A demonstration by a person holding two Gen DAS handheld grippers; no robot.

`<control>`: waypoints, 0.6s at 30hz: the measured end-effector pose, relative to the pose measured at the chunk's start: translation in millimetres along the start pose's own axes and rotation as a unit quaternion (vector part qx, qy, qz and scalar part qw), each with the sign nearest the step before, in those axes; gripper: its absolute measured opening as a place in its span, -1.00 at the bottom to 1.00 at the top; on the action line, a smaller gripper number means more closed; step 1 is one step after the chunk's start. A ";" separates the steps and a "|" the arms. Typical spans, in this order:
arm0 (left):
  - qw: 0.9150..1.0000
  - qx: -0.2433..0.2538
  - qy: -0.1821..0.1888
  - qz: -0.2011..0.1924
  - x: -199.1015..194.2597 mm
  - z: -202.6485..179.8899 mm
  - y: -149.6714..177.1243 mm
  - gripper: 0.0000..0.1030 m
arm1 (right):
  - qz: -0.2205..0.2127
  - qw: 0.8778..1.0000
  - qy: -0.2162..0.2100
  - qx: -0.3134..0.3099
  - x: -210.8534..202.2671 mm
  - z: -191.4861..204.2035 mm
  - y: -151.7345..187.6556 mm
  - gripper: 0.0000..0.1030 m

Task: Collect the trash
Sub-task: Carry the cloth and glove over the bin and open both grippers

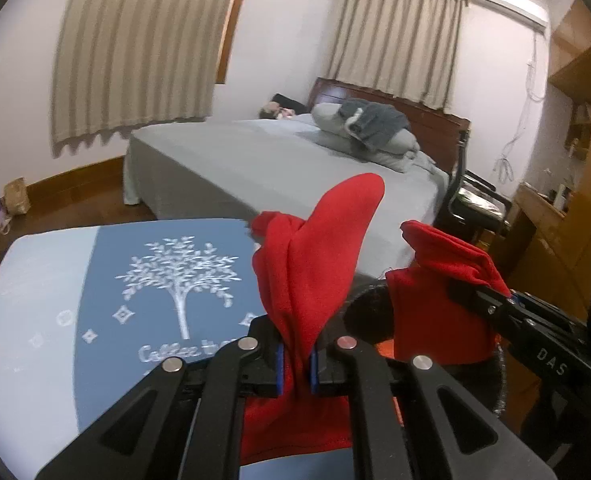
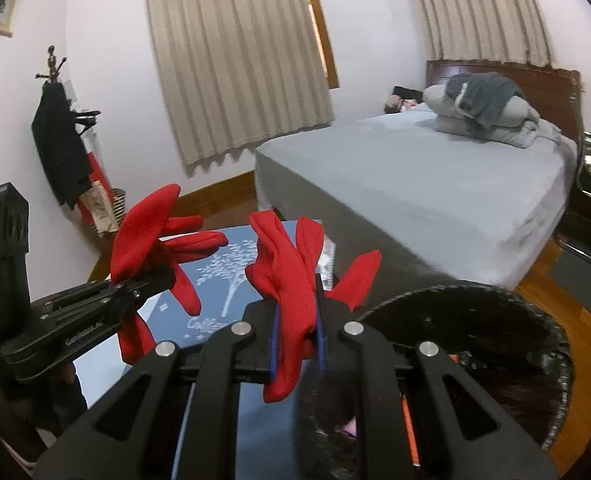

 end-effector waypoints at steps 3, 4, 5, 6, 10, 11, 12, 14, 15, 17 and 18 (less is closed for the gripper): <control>1.000 0.009 0.012 0.003 5.0 -18.6 0.6 -0.83 | -0.003 1.000 0.014 0.008 -9.2 -15.2 3.7 -0.75; 1.000 0.011 0.016 0.004 6.9 -25.0 0.7 -0.83 | -0.004 1.000 0.017 0.010 -11.6 -19.4 5.0 -0.75; 1.000 0.014 0.019 0.004 8.6 -30.6 0.9 -0.83 | -0.005 1.000 0.022 0.013 -14.4 -24.5 6.1 -0.75; 1.000 0.016 0.023 0.005 10.6 -37.0 1.4 -0.83 | -0.005 1.000 0.025 0.014 -16.1 -27.3 6.4 -0.75; 0.999 0.026 0.034 0.007 18.0 -56.3 3.9 -0.83 | -0.008 0.999 0.042 0.021 -25.4 -45.5 11.4 -0.75; 0.999 0.030 0.038 0.008 20.7 -61.4 5.0 -0.83 | -0.009 0.999 0.048 0.022 -28.2 -51.2 13.1 -0.75; 0.999 0.032 0.040 0.010 23.7 -64.2 5.5 -0.83 | -0.009 0.998 0.052 0.024 -30.1 -55.9 14.3 -0.75; 0.998 0.038 0.047 0.016 30.2 -75.0 7.9 -0.83 | -0.009 0.998 0.061 0.030 -34.3 -66.9 18.2 -0.75; 0.998 0.040 0.050 0.018 32.8 -79.8 9.2 -0.83 | -0.009 0.997 0.066 0.032 -36.2 -72.1 19.9 -0.75; 0.997 0.048 0.057 0.022 39.4 -90.3 12.7 -0.83 | -0.007 0.996 0.077 0.035 -39.3 -82.7 22.2 -0.75; 0.997 0.051 0.061 0.025 42.4 -94.9 14.3 -0.83 | -0.007 0.996 0.082 0.038 -41.4 -87.7 24.2 -0.75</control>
Point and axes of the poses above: each gripper's, at about its wrist camera, not at the fingertips, and x roughly the way its jaws point, z to its left, y to its underside, the point moved 8 cm from there along x, roughly the way its jaws point, and after that the axes turned 6 degrees about -x, right-handed, at the moved point
